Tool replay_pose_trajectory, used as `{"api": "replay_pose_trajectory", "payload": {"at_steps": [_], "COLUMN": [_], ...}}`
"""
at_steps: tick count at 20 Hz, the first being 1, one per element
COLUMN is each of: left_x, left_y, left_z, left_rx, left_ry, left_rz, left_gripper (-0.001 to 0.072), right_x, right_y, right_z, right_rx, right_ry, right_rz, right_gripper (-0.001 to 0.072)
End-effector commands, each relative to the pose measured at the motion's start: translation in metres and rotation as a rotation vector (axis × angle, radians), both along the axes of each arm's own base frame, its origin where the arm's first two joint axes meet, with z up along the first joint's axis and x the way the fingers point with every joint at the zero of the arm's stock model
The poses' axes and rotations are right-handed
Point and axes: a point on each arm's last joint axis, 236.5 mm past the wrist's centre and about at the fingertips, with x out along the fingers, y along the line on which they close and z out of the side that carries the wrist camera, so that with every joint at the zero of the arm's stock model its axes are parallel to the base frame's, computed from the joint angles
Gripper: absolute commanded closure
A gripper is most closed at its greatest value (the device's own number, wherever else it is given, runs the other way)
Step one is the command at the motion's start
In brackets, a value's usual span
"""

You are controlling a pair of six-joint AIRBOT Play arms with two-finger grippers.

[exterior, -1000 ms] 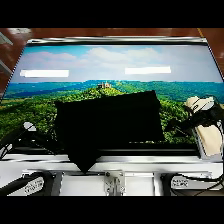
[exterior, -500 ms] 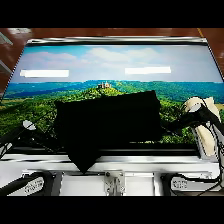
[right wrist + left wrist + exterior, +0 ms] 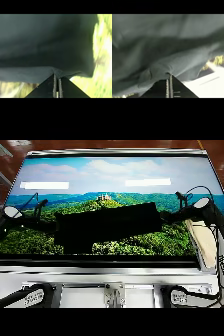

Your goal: Fold the shirts.

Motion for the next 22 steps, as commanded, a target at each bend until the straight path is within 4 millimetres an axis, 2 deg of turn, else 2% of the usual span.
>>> {"api": "replay_pose_trajectory", "payload": {"at_steps": [1,4,7,11,15,16,18,19,20,21,22], "left_x": [0.047,0.079,0.111,0.118,0.116,0.115,0.108,0.104,0.100,0.095,0.089], "left_y": [0.007,0.005,0.017,0.029,0.031,0.030,0.027,0.027,0.029,0.030,0.032], "left_z": [0.008,0.007,0.017,0.001,-0.019,-0.023,-0.026,-0.025,-0.022,-0.019,-0.015], "left_rx": [-0.005,-0.092,-0.161,-0.160,-0.154,-0.162,-0.178,-0.184,-0.192,-0.203,-0.214], "left_ry": [-0.041,-0.042,-0.072,-0.040,0.012,0.038,0.086,0.099,0.114,0.132,0.151], "left_rz": [0.070,0.131,0.199,0.228,0.234,0.253,0.261,0.252,0.245,0.235,0.222], "left_gripper": [0.0674,0.0674,0.0674,0.0674,0.0673,0.0640,0.0151,0.0108,0.0109,0.0111,0.0114], "right_x": [0.070,0.091,0.105,0.117,0.107,0.103,0.099,0.096,0.094,0.091,0.087], "right_y": [-0.012,-0.005,-0.005,0.005,0.010,0.012,0.014,0.011,0.003,-0.004,-0.010], "right_z": [0.027,0.013,-0.005,-0.018,-0.033,-0.037,-0.038,-0.037,-0.036,-0.037,-0.039], "right_rx": [-0.107,-0.106,-0.092,-0.026,-0.004,0.003,0.008,0.005,-0.006,-0.001,0.012], "right_ry": [-0.224,-0.210,-0.177,-0.154,-0.086,-0.065,-0.050,-0.045,-0.038,-0.022,0.006], "right_rz": [-0.096,-0.073,-0.086,-0.116,-0.106,-0.099,-0.089,-0.086,-0.089,-0.104,-0.127], "right_gripper": [0.0646,0.0646,0.0646,0.0646,0.0644,0.0598,0.0147,0.0106,0.0097,0.0024,0.0024]}}
